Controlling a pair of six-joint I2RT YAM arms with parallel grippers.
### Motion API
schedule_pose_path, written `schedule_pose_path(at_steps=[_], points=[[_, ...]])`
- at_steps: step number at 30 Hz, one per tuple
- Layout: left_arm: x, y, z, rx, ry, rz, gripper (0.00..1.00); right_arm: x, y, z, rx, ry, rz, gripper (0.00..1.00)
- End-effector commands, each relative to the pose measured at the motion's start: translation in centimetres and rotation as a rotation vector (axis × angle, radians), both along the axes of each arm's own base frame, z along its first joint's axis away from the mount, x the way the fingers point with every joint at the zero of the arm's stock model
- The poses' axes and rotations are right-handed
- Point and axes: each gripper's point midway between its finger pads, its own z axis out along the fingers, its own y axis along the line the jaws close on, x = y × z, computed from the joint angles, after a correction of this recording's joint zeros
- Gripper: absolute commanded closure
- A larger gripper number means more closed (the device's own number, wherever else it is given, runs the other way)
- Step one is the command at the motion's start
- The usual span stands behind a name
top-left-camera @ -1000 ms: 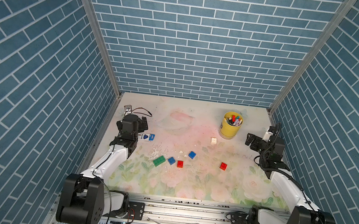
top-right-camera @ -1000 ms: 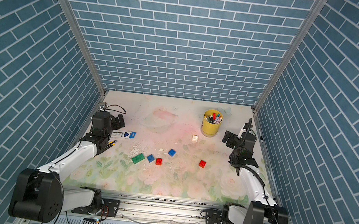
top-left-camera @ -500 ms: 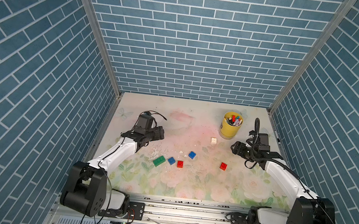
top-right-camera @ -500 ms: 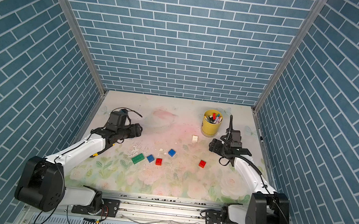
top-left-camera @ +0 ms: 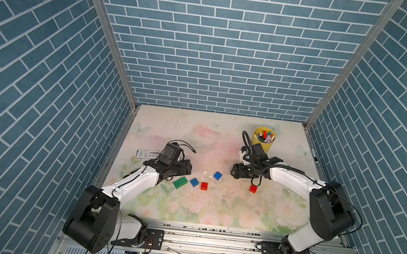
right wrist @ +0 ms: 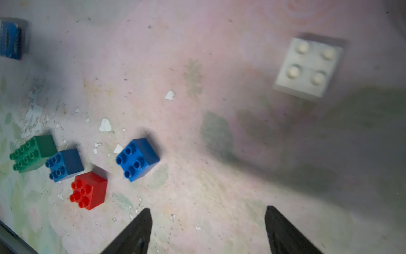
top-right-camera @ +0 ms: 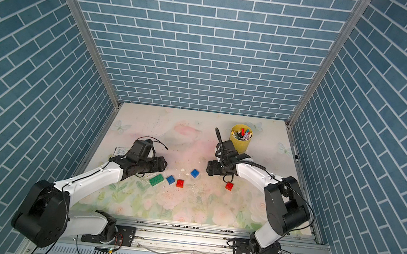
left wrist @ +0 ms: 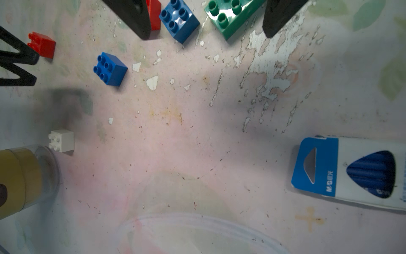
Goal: Assemble the letter y with lego
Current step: Adjust the lego brick at the center of the board.
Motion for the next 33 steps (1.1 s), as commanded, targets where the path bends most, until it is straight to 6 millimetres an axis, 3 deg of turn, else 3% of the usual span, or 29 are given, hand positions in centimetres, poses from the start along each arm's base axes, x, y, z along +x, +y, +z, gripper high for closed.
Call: schedule_pose_path(at_steps=[1,6,14,25,33], points=[[-0.9,0.6,0.1,0.003,0.001,0.023,0.16,-0.5,2.2,-0.8,-0.04,-0.003,0.133,0.18],[-1.4,0.8,0.1,0.006,0.007,0.033,0.16,-0.9,5.4,-2.0,-0.081,0.001,0.249,0.19],[-1.7,1.2,-0.5,0.022,0.029,0.044,0.15,-1.8,7.4,-3.3,-0.141,0.01,0.349,0.26],[-1.3,1.0,-1.1,0.037,0.057,0.038,0.15,-1.8,6.8,-4.3,-0.232,0.009,0.346,0.56],[-1.1,0.9,-1.1,0.033,0.056,0.041,0.15,-1.4,4.9,-4.4,-0.292,-0.03,0.276,0.65]])
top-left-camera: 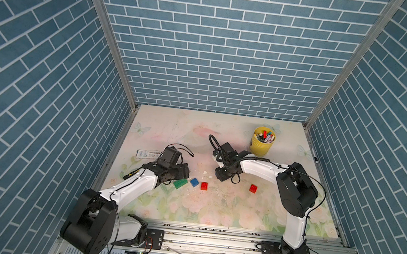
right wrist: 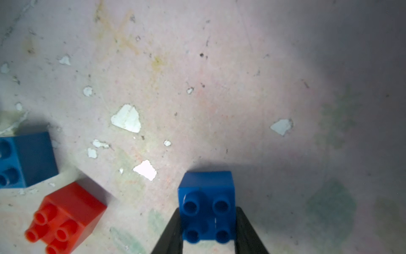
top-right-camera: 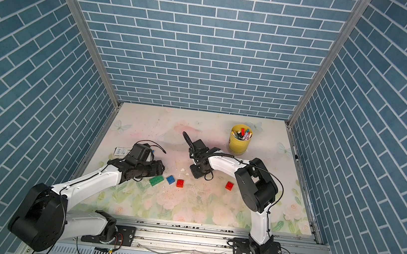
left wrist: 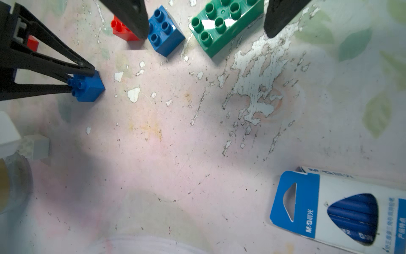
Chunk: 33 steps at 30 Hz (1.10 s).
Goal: Assemble the letter y with lego
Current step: Adjust the lego brick at the center of the board, then pick up the lego brick from the center of the board.
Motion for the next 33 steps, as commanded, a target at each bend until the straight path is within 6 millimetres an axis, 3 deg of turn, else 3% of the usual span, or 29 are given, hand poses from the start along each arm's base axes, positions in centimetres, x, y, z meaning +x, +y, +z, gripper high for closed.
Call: schedule_pose_path(at_steps=[1,7,10,14,18,23,28,33], points=[[0.0,0.1,0.1,0.011,0.007,0.007,0.15,-0.4,-2.0,-0.2,-0.073,-0.014,-0.04,0.66],[-0.1,-0.1,-0.6,0.004,0.017,0.009,0.15,-0.7,-2.5,0.8,-0.062,-0.006,-0.114,0.64],[-0.1,-0.2,-1.0,-0.004,0.023,0.012,0.15,-0.6,-2.4,1.5,-0.041,-0.011,-0.145,0.48],[-0.2,-0.5,-1.0,-0.012,0.029,0.003,0.15,0.2,-3.0,3.0,-0.046,-0.066,-0.181,0.37],[-0.3,-0.9,-0.5,-0.015,0.016,-0.009,0.15,1.9,-4.8,4.7,-0.051,-0.1,-0.272,0.35],[-0.5,-2.1,0.4,-0.023,-0.005,-0.041,0.15,5.1,-8.6,5.8,-0.049,-0.095,-0.47,0.37],[-0.7,-3.7,0.8,-0.018,-0.018,-0.084,0.15,7.5,-10.3,5.3,-0.074,-0.081,-0.543,0.37],[-0.9,-4.3,0.2,-0.008,-0.009,-0.095,0.15,9.5,-10.3,4.1,-0.076,-0.079,-0.576,0.34]])
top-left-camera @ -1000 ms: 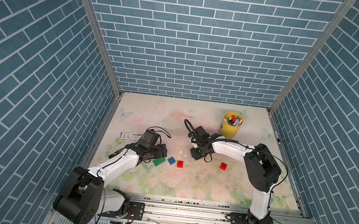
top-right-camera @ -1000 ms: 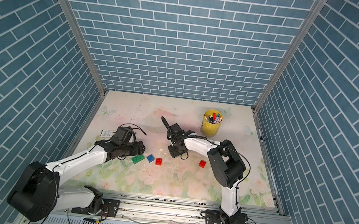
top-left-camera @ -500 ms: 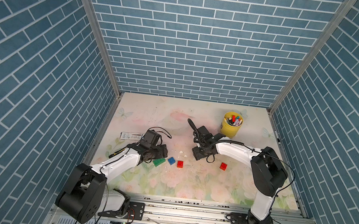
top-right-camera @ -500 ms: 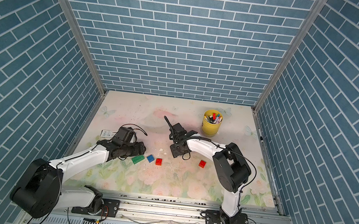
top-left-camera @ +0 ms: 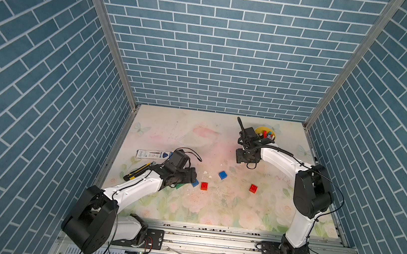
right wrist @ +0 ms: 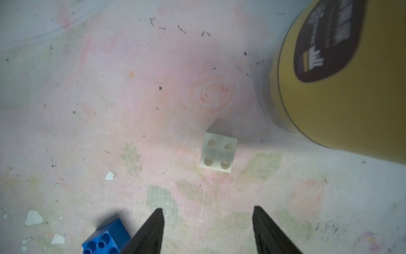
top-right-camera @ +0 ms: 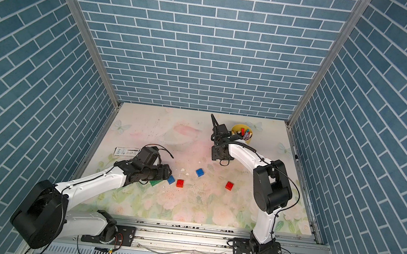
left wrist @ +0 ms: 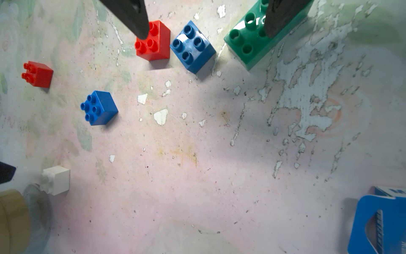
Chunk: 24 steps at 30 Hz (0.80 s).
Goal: Assemble the letter y with lego
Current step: Pick up the lego brick from the center of the board.
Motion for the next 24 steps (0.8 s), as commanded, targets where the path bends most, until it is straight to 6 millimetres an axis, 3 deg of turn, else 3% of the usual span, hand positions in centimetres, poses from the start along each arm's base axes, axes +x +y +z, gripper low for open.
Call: schedule_pose_path(at_steps=[1,15,24], points=[[0.6,-0.4,0.3,0.007,-0.016,0.01,0.15,0.6,-0.6,-1.7,-0.028,0.036,-0.06,0.34],[0.3,-0.3,-0.8,0.03,0.003,0.017,0.15,3.6,-0.6,-4.3,0.017,0.052,-0.103,0.44],[0.3,-0.2,-1.3,0.045,0.016,0.018,0.15,3.7,-0.2,-4.8,0.036,0.062,-0.092,0.62]])
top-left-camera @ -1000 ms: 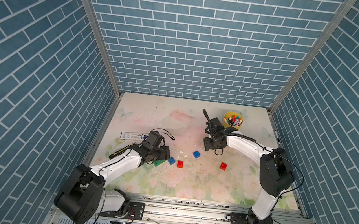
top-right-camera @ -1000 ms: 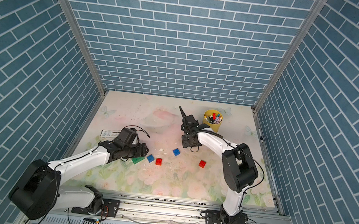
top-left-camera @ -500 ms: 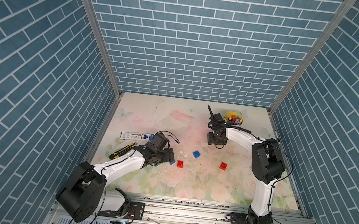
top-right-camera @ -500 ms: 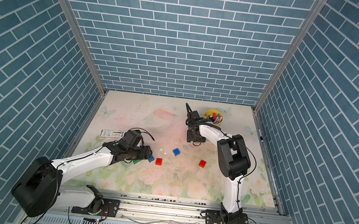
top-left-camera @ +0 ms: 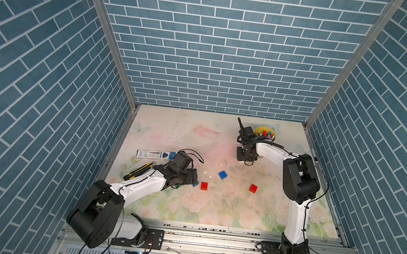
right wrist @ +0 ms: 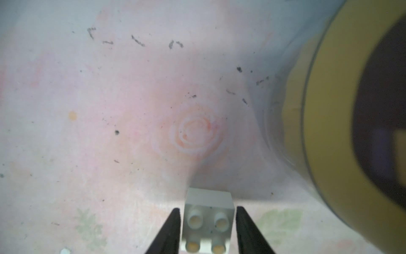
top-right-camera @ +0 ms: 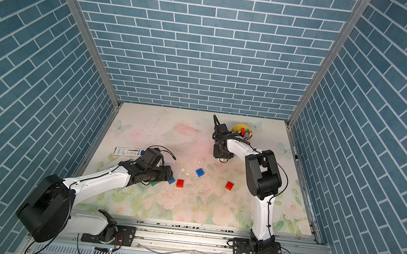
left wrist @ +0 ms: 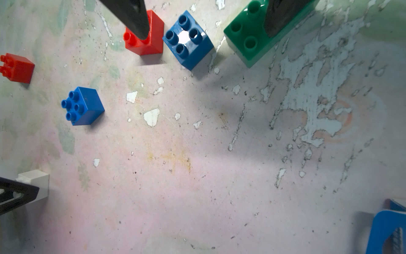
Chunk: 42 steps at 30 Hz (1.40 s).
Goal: Assemble the letter y with lego
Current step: Pick up the lego brick from the center of the board.
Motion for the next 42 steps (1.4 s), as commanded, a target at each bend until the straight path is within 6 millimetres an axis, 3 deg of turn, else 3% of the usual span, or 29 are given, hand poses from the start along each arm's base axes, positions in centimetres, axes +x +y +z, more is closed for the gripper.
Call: schedule_pose_path(at_steps=[1,6,10,24,31,42], points=[[0.2,0.0,-0.1,0.017,-0.001,0.001,0.15,0.1,0.4,-0.4,0.02,0.013,-0.016,0.62],[0.1,0.0,-0.3,0.019,0.001,0.002,0.15,-0.3,0.4,-0.7,0.026,0.031,-0.005,0.7],[0.1,-0.1,-0.2,0.017,0.001,-0.002,0.15,-1.4,0.8,0.3,0.033,0.033,0.039,0.73],[-1.1,-2.1,0.6,-0.081,0.041,-0.082,0.15,-9.9,4.5,5.2,0.086,0.009,0.424,0.75],[-1.6,-1.8,1.0,-0.089,0.031,-0.079,0.15,-12.4,6.5,4.8,0.119,0.06,0.573,0.74],[-2.0,-1.9,2.0,-0.106,0.017,-0.086,0.15,-13.6,8.3,3.3,0.092,0.101,0.644,0.74]])
